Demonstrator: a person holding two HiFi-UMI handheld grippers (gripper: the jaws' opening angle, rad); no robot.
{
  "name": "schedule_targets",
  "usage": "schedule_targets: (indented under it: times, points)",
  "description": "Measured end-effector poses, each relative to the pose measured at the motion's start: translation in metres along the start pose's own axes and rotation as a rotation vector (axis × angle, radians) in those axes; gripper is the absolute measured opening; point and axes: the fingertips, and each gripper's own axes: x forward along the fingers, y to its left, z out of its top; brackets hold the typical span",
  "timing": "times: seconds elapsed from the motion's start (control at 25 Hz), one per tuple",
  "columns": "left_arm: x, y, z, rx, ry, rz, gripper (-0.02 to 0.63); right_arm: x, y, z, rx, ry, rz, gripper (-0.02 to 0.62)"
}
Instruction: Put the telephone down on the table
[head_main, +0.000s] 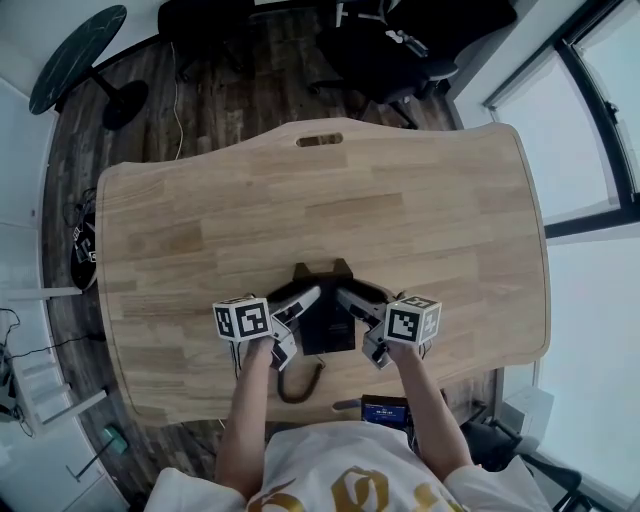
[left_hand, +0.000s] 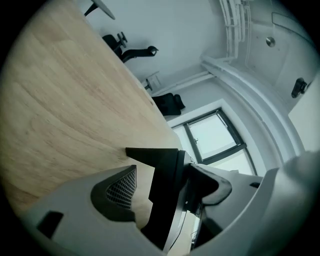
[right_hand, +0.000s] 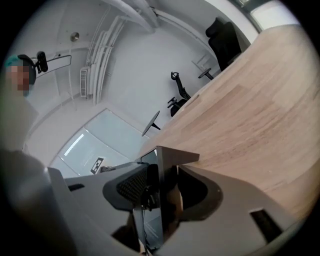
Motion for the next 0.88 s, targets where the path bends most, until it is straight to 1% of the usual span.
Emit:
schedule_targets:
  times: [0.08, 0.16, 0.24, 0.32, 0.56, 0.68, 0.72, 0.8, 0.88]
  points:
    - [-0.003, -0.001, 0.001, 0.051, 0.001, 0.05, 0.305, -0.001, 0.002, -0.001, -0.026, 0.004, -0.028, 0.183]
    - [-0.004, -0.004, 0.0, 0.093, 0.003, 0.075, 0.304, -0.003, 0.002, -0.002, -0.049, 0.008, -0.055, 0.183]
    - [-0.007, -0.009, 0.002, 0.112, -0.01, 0.078, 0.305, -0.006, 0.004, -0.002, -0.08, 0.01, -0.077, 0.183]
    - [-0.012, -0.014, 0.008, 0.119, -0.044, 0.077, 0.305, -0.009, 0.006, -0.002, -0.101, 0.011, -0.088, 0.183]
    - [-0.035, -0.024, 0.021, 0.159, -0.131, 0.109, 0.304, -0.024, 0.018, 0.0, -0.116, -0.02, -0.106, 0.183]
    - [-0.042, -0.039, 0.023, 0.195, -0.157, 0.079, 0.304, -0.033, 0.027, 0.002, -0.16, -0.036, -0.13, 0.183]
    - [-0.044, -0.045, 0.023, 0.213, -0.162, 0.073, 0.304, -0.036, 0.03, 0.003, -0.188, -0.041, -0.146, 0.183]
    - [-0.049, -0.053, 0.023, 0.259, -0.173, 0.087, 0.304, -0.04, 0.036, 0.006, -0.241, -0.056, -0.177, 0.179]
    - [-0.055, -0.06, 0.02, 0.332, -0.17, 0.118, 0.304, -0.045, 0.044, 0.009, -0.277, -0.078, -0.194, 0.168]
